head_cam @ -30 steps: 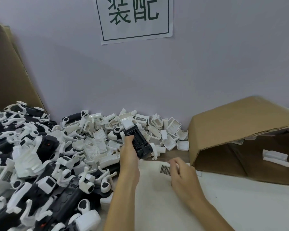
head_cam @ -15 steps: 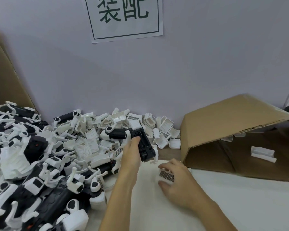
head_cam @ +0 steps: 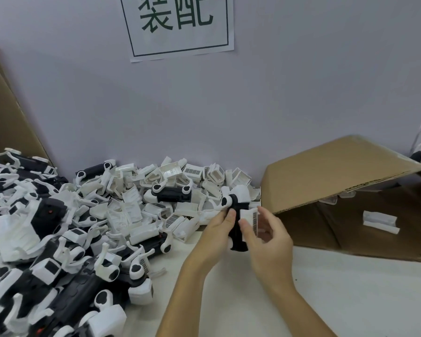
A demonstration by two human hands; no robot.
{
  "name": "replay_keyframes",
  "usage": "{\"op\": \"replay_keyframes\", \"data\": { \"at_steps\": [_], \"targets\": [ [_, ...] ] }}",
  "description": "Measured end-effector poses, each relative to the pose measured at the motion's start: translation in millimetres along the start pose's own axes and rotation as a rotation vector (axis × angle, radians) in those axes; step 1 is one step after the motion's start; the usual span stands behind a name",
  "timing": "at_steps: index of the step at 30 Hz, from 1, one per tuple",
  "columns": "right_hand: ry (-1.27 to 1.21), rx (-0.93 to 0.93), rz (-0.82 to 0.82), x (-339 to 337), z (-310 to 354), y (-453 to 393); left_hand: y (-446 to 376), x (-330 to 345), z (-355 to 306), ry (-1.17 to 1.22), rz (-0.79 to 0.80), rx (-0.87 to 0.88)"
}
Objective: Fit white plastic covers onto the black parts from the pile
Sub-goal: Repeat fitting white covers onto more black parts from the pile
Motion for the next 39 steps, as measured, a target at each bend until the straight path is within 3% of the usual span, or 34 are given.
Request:
{"op": "replay_keyframes", "data": {
  "at_steps": [8,10,14,18,24,31,39],
  "targets": [
    [0.156,-0.101,-0.115,-0.2,5.9,4.6,0.6,16.2,-1.1,-0.106,0.118,0.043],
    [0.171,-0.137,-0.08,1.7,8.4,5.5,-2.0,16.6,-0.1,-0.13,0.09,0.101],
    [0.126,-0.226,0.087,9.3,11.3,9.2,-4.8,1.3,-1.0,0.061,-0.06,0.117],
    [0.026,-0.035,0.108,11.9,3.3,5.9,-2.0,-11.2,0.3,0.172,-0.039,0.037],
    [-0.374,0.2,0.377,20.0,2.8,3.3,0.3,-7.8,4.3,0.141,0.059,0.023],
    [-0.349,0.277,0.315,16.8,2.1,-5.1,-5.1,-7.1,1.9,0.057,-0.096,0.072],
    [-0.352,0.289,0.247,13.5,11.4,-14.2,-8.4,-1.0,0.4,0.108,-0.107,0.143]
  ]
}}
Point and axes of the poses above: each hand's wrist, its own y-axis away from the middle knuckle, its own x-axis out of the palm, z = x × y, the point moved 4 cm from there along -y, towards the middle knuckle, and after that the axes turned 9 degrees about y, right-handed, at the moved point
